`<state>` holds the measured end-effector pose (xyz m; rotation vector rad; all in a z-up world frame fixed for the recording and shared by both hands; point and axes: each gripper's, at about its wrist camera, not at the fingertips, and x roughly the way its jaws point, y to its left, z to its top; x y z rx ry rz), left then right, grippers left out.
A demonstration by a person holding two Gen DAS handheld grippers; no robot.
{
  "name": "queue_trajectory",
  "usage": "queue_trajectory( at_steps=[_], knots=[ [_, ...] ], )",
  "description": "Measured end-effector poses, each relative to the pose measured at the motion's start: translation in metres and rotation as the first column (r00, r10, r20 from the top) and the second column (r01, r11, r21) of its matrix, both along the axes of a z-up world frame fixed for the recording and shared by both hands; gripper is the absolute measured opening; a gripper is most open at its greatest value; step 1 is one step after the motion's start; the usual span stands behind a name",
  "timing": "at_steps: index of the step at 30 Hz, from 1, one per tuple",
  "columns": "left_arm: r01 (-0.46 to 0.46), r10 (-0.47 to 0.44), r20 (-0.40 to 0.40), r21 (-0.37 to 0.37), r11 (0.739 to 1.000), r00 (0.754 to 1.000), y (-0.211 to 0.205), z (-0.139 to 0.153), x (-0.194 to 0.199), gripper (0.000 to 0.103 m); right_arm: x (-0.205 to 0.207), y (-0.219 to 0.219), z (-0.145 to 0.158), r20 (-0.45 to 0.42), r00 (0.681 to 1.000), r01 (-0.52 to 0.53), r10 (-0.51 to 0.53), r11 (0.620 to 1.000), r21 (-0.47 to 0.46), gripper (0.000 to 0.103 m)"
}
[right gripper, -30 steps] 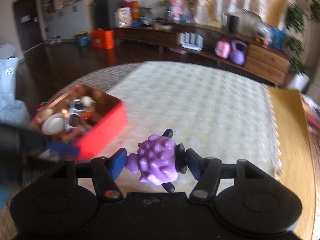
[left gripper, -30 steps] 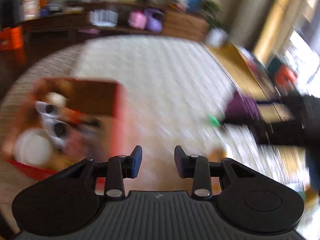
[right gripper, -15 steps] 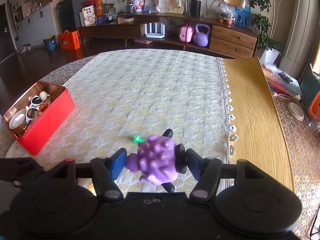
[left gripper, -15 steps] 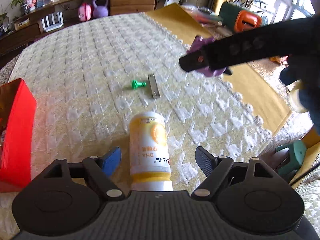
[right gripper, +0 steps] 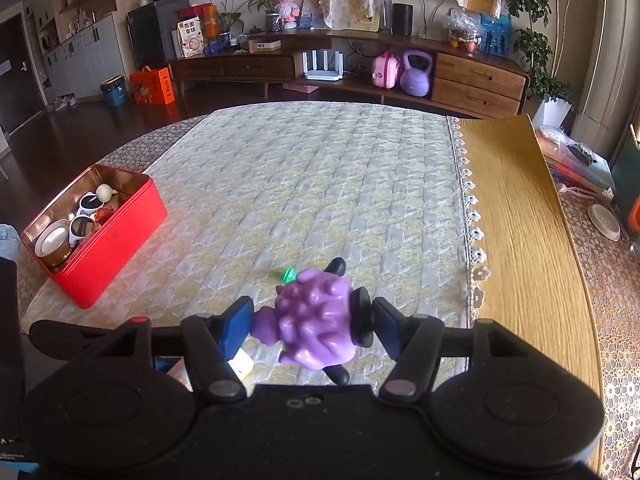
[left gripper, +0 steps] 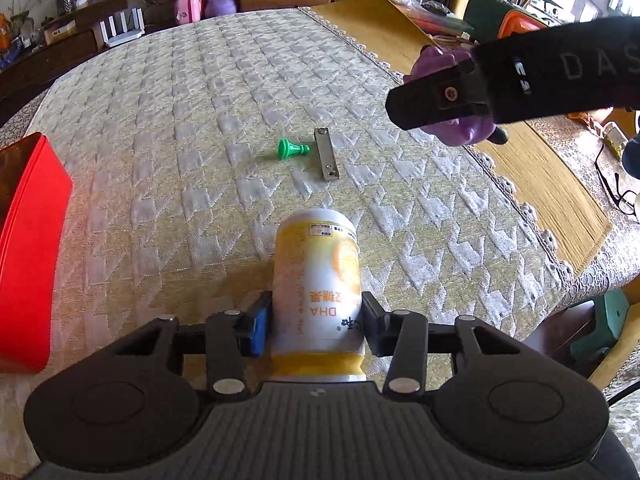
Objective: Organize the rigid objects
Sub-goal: 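Carry the bottle and purple toy over the red tin with both tools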
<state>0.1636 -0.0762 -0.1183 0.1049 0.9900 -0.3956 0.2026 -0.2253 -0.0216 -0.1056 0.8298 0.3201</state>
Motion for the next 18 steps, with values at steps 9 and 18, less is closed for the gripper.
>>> queue_trajectory(
  at_steps=[9, 18],
  knots=[
    [-0.029, 0.029, 0.030, 0.001, 1.000, 0.999, 0.013, 0.012, -0.004, 0.045, -0.001, 0.004, 0.001, -0.006, 1.000, 0.002, -0.002, 1.000, 0.000, 0.064],
    [-0.102, 0.104, 0.050, -0.042, 0.994, 0.993, 0.062, 0.052, -0.008, 0.045, -0.002, 0.027, 0.014, 0.016, 0.999, -0.048, 0.048, 0.999, 0.001, 0.064]
  ],
)
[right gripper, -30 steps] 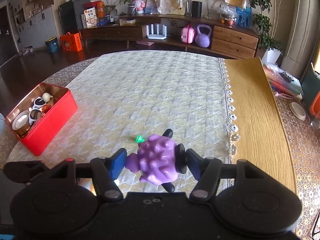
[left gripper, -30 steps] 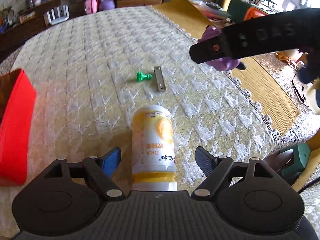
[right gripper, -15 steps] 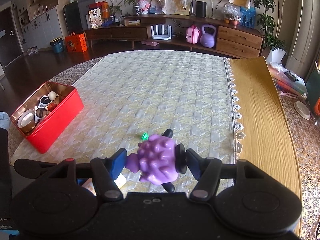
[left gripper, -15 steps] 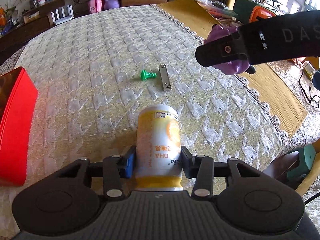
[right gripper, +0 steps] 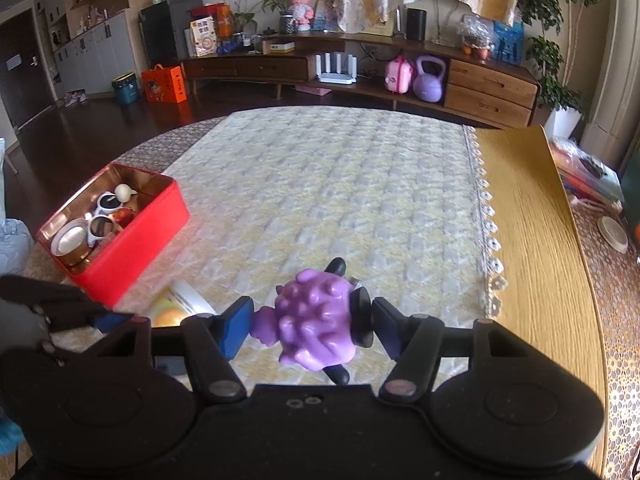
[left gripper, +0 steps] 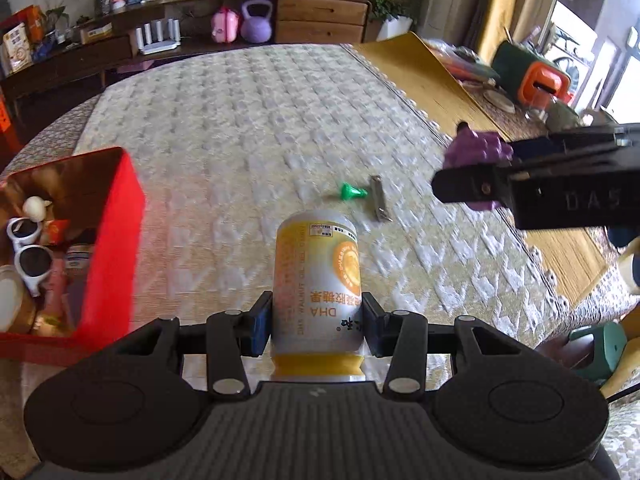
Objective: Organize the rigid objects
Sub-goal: 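Carry the bottle and purple toy over the red tin with both tools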
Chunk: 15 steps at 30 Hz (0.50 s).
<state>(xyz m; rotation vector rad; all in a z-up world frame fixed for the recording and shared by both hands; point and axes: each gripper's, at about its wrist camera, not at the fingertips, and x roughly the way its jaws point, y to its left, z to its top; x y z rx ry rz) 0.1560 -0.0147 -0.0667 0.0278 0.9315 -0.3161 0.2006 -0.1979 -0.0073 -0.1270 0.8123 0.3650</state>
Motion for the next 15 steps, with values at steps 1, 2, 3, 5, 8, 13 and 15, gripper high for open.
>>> queue_trajectory(
  at_steps=[1, 2, 3, 5, 8, 13, 15],
  knots=[
    [-0.013, 0.013, 0.005, -0.002, 1.000, 1.000, 0.008, 0.005, 0.000, 0.045, 0.000, 0.004, 0.002, 0.003, 1.000, -0.007, 0.007, 1.000, 0.002, 0.064],
    [-0.025, 0.025, 0.013, -0.002, 1.000, 1.000, 0.016, 0.010, 0.001, 0.045, 0.000, 0.008, 0.003, 0.006, 1.000, -0.016, 0.016, 1.000, 0.002, 0.064],
    [-0.039, 0.039, 0.021, -0.002, 0.999, 0.999, 0.025, 0.015, 0.001, 0.045, 0.001, 0.012, 0.004, 0.008, 1.000, -0.025, 0.025, 1.000, 0.001, 0.064],
    [-0.070, 0.070, 0.034, -0.006, 0.998, 0.997, 0.044, 0.025, 0.003, 0.045, 0.002, 0.022, 0.007, 0.012, 0.999, -0.044, 0.044, 0.999, 0.002, 0.064],
    [-0.111, 0.111, 0.060, 0.001, 0.994, 0.992, 0.069, 0.038, 0.007, 0.045, 0.001, 0.040, 0.009, 0.018, 0.997, -0.075, 0.075, 0.997, 0.004, 0.064],
    [-0.176, 0.173, 0.108, 0.022, 0.984, 0.979, 0.111, 0.057, 0.022, 0.045, 0.003, 0.075, 0.015, 0.032, 0.990, -0.136, 0.136, 0.991, 0.012, 0.064],
    [-0.200, 0.195, 0.119, 0.034, 0.979, 0.974, 0.124, 0.061, 0.031, 0.045, 0.005, 0.090, 0.016, 0.036, 0.986, -0.163, 0.163, 0.987, 0.012, 0.064]
  ],
)
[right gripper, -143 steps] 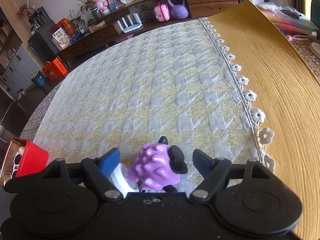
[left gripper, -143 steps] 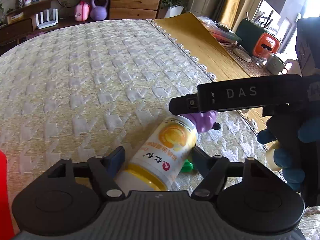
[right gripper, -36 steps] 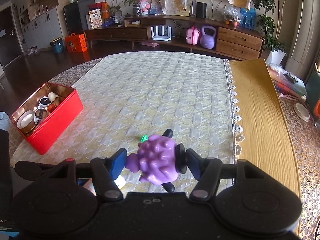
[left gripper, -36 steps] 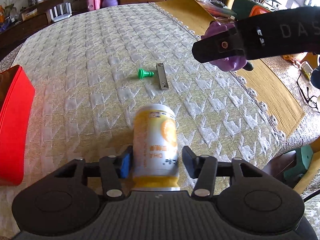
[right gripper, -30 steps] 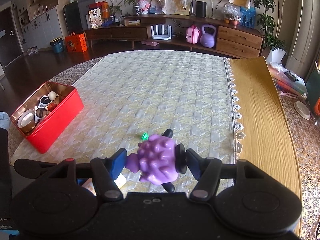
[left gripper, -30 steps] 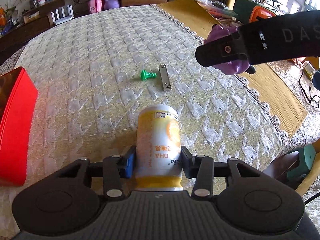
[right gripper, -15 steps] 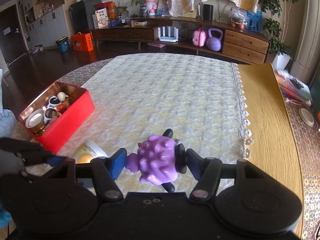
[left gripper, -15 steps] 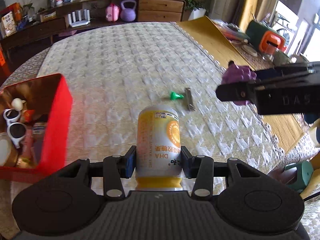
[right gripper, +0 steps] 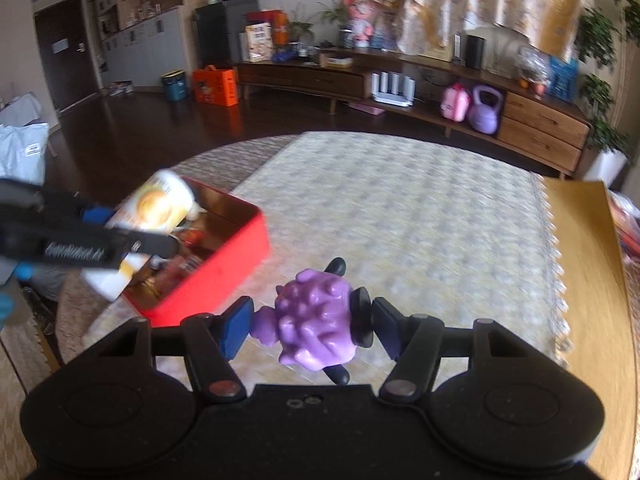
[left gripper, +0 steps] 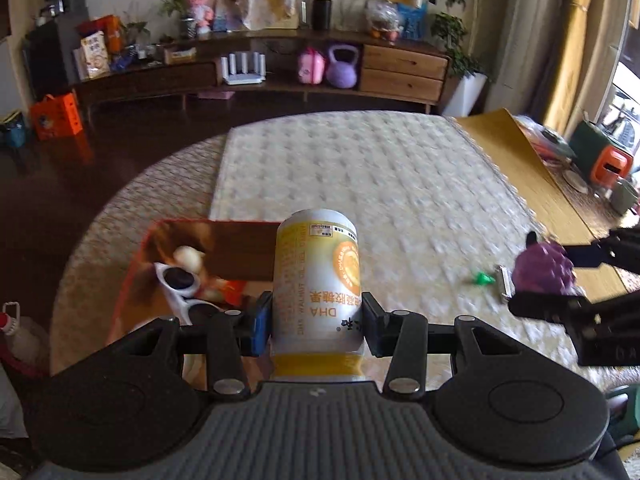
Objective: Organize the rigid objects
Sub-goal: 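Carry the bottle and purple toy over the red tin with both tools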
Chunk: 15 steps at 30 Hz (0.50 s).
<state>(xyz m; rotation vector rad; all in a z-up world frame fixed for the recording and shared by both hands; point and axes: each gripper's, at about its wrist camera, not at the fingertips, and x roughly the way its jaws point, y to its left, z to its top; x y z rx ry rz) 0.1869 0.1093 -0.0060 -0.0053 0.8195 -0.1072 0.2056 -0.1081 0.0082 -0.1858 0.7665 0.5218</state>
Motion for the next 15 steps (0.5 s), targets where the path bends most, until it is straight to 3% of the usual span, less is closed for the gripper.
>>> queue_trajectory(
  at_steps=[6, 15],
  knots=[
    [-0.032, 0.031, 0.013, 0.037, 0.999, 0.999, 0.029, -0.002, 0.024, 0.045, 0.009, 0.042, -0.005, -0.002, 0.998, -0.069, 0.069, 0.998, -0.012, 0.064],
    [-0.051, 0.054, -0.036, 0.085, 0.995, 0.998, 0.051, -0.033, 0.058, 0.045, 0.031, 0.104, -0.026, -0.015, 0.987, -0.160, 0.159, 0.986, -0.047, 0.064]
  ],
)
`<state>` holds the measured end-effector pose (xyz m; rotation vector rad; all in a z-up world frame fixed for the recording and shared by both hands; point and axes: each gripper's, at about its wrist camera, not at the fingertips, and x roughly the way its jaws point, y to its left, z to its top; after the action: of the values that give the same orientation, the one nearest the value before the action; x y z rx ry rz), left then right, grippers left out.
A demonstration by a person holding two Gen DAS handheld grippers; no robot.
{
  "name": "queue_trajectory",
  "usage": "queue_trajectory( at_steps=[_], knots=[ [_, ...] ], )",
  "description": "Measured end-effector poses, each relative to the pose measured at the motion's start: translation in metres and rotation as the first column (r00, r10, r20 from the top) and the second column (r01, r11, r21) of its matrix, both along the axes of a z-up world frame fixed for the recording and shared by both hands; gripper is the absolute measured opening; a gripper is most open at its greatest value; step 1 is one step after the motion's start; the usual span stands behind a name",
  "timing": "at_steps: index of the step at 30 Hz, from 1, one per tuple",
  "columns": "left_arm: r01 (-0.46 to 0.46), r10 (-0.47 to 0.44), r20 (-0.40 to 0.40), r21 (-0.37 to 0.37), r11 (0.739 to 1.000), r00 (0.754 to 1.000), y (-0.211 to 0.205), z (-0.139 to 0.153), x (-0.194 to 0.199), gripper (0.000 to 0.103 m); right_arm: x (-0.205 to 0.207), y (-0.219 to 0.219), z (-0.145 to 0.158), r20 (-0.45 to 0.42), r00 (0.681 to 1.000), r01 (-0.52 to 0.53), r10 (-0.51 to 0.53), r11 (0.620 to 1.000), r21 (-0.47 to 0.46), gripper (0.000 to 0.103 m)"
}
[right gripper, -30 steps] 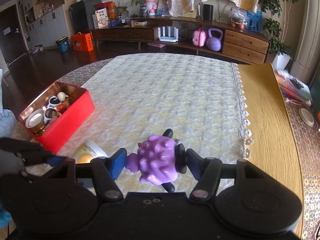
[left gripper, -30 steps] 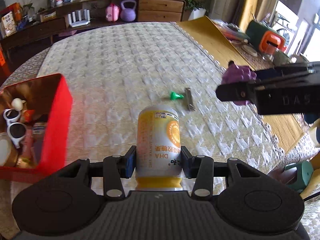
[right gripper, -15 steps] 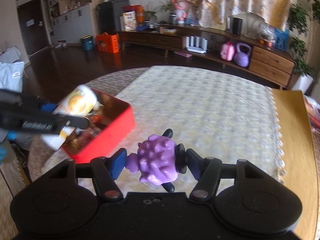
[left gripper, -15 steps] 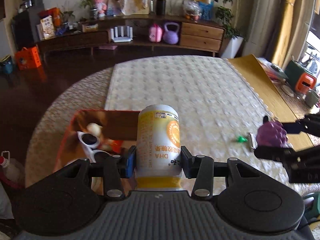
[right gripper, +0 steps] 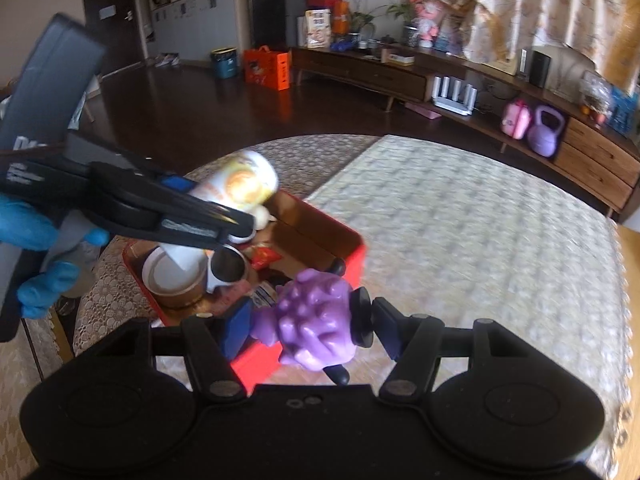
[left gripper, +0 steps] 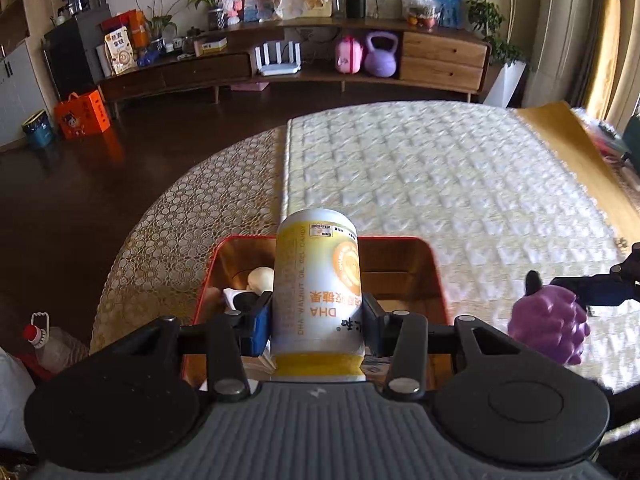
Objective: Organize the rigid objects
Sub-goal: 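Carry the bottle and purple toy over the red tin with both tools, then open both tools to drop the bottle and purple toy into the tin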
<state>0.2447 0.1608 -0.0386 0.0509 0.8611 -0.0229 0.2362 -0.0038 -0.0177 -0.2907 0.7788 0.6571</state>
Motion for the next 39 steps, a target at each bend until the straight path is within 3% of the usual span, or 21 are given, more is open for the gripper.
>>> queue_trajectory(
  at_steps=[8, 18, 30, 36, 39],
  knots=[
    [-0.009, 0.009, -0.061, 0.004, 1.000, 0.998, 0.012, -0.025, 0.029, 0.045, 0.011, 0.043, -0.024, -0.023, 0.994, -0.104, 0.103, 0.994, -0.045, 0.064],
    [-0.020, 0.020, -0.103, -0.005, 1.000, 0.994, 0.017, -0.046, 0.046, 0.045, 0.016, 0.060, -0.051, -0.018, 0.992, -0.124, 0.122, 0.986, -0.115, 0.060],
    [-0.020, 0.020, -0.116, 0.000, 1.000, 0.993, 0.010, -0.052, 0.045, 0.045, 0.006, 0.042, -0.030, -0.028, 0.998, -0.061, 0.060, 0.997, -0.037, 0.061],
    [-0.023, 0.023, -0.095, -0.003, 1.000, 0.995, 0.003, -0.046, 0.038, 0.058, 0.002, 0.017, -0.013, -0.024, 1.000, -0.018, 0.019, 1.000, 0.025, 0.063],
    [-0.010, 0.010, -0.081, 0.001, 1.000, 0.997, -0.004, -0.040, 0.032, 0.058, 0.000, 0.001, -0.006, -0.015, 1.000, 0.001, 0.000, 0.999, 0.043, 0.065]
  ],
)
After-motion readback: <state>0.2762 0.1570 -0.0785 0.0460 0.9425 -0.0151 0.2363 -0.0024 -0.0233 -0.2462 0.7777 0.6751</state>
